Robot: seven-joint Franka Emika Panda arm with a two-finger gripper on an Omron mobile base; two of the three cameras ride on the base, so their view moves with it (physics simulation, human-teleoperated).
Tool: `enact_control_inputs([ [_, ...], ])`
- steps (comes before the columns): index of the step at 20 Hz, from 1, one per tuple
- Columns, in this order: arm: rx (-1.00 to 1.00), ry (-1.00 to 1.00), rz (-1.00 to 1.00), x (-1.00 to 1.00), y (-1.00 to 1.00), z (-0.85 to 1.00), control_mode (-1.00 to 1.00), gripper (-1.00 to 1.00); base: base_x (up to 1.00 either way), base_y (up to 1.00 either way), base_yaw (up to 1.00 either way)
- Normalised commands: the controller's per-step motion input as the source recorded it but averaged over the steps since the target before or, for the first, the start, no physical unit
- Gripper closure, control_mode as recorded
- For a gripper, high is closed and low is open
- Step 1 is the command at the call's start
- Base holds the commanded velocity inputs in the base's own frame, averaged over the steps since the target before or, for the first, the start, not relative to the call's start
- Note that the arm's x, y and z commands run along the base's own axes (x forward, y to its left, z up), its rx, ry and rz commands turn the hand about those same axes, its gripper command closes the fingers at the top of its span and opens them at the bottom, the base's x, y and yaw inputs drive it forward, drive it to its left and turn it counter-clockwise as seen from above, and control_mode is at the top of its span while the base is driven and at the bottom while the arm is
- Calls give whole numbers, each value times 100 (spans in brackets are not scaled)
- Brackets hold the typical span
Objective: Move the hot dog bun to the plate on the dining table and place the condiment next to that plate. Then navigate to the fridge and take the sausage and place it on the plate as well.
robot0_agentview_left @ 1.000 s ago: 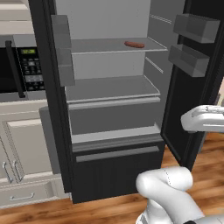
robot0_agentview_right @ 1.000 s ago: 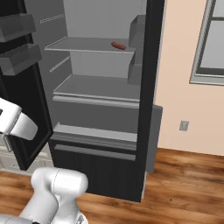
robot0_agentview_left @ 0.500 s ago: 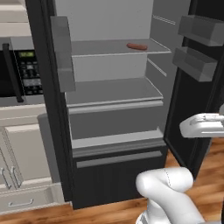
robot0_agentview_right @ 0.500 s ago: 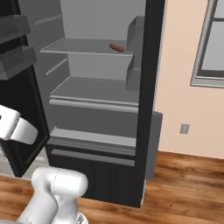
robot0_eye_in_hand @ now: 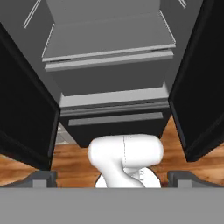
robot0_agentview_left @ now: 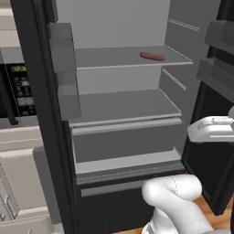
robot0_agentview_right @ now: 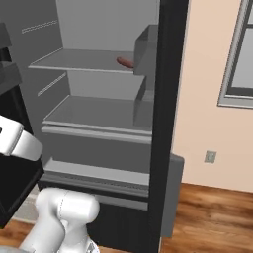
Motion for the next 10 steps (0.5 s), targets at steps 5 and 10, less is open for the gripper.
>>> enact_control_inputs([
  [5, 0, 0, 0, 0, 0, 0, 100, -100, 77, 0, -4],
  [10, 0, 0, 0, 0, 0, 0, 100, -100, 74, 0, -4],
])
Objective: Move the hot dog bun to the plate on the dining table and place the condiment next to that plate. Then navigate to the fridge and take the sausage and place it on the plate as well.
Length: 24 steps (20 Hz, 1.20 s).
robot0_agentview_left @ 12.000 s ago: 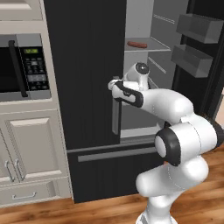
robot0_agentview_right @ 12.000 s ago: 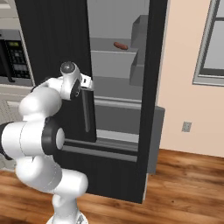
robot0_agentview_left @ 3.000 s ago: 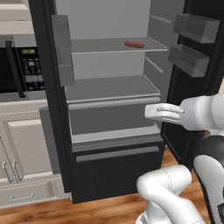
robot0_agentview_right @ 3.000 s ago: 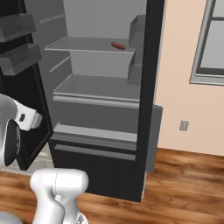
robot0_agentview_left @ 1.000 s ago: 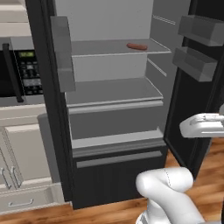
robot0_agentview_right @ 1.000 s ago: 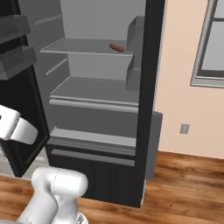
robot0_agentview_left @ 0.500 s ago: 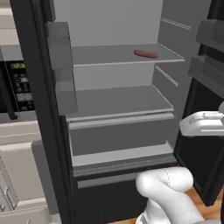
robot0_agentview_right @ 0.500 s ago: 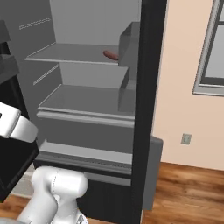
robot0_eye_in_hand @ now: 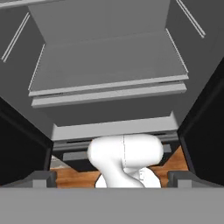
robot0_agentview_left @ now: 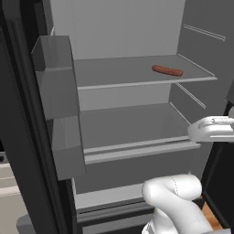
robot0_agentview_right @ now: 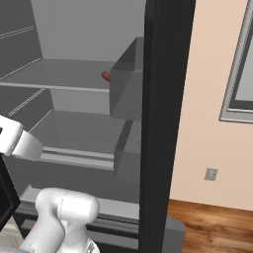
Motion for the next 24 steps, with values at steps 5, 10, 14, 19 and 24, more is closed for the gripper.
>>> enact_control_inputs([
  [5, 0, 0, 0, 4, 0, -2, -100, -100, 27, 0, -2],
  [10, -11, -3, 9, 21, -19, 31, -100, -100, 0, 0, 0],
  [14, -19, 0, 12, 45, -29, 57, -100, -100, 0, 0, 0],
  [19, -19, 0, 10, 62, -19, 28, -100, -100, 0, 0, 0],
  [24, -13, -6, 8, 79, -7, 0, -100, -100, 0, 0, 0],
])
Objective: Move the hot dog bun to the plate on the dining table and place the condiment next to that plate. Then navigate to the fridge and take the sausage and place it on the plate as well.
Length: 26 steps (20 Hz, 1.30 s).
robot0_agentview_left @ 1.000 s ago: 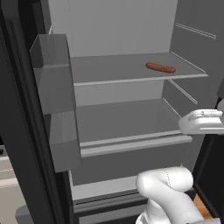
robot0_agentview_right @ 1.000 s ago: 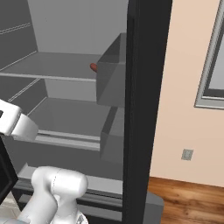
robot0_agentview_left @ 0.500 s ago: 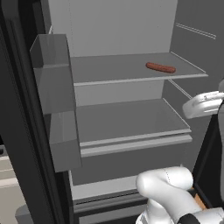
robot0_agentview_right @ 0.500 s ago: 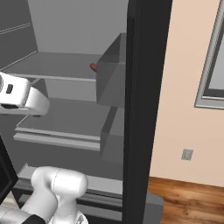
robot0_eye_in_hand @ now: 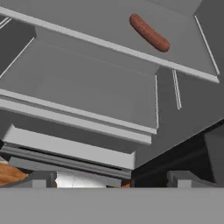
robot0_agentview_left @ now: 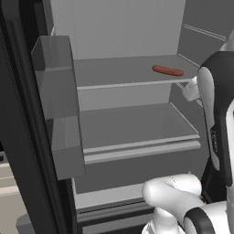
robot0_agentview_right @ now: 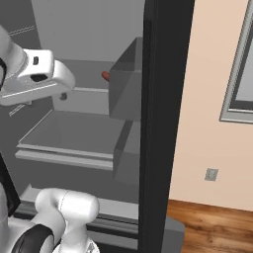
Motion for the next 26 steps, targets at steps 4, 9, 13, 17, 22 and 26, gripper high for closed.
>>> enact_control_inputs([
  [4, -7, -12, 9, 79, -10, 0, -100, -100, 0, 0, 0],
  [9, -3, -7, 9, 81, -11, 0, -100, -100, 0, 0, 0],
  [13, 0, 1, 2, 86, -14, 0, -100, -100, 0, 0, 0],
  [17, 1, 5, 0, 80, -21, -5, -100, -100, 0, 0, 0],
  [22, 1, 4, 0, 69, -17, -20, -100, -100, 0, 0, 0],
  [26, 0, 0, 0, 59, -6, -27, -100, -100, 0, 0, 0],
])
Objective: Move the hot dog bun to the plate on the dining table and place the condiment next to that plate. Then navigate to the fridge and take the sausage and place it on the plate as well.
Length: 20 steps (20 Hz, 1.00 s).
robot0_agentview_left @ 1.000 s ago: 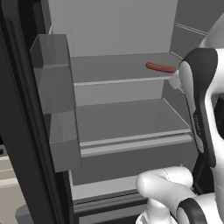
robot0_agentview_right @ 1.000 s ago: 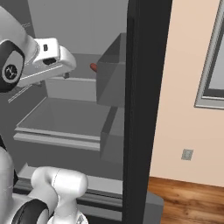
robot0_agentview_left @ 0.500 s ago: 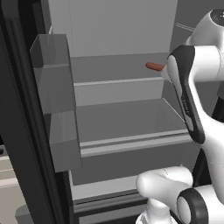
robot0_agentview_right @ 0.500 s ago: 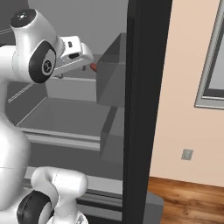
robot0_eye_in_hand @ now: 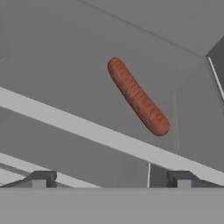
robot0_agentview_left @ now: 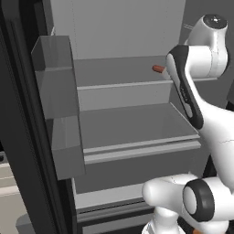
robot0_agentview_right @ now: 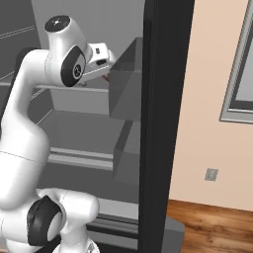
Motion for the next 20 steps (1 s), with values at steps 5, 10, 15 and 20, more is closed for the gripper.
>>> enact_control_inputs([
  [5, 0, 0, 1, 52, 0, -25, -100, -100, 0, 0, 0],
  [10, 0, 0, 3, 45, -1, -14, -100, -100, 0, 0, 0],
  [15, -2, 0, 3, 40, -3, 0, -100, -100, 0, 0, 0],
  [20, -3, 0, 4, 39, -3, 0, -100, -100, 0, 0, 0],
])
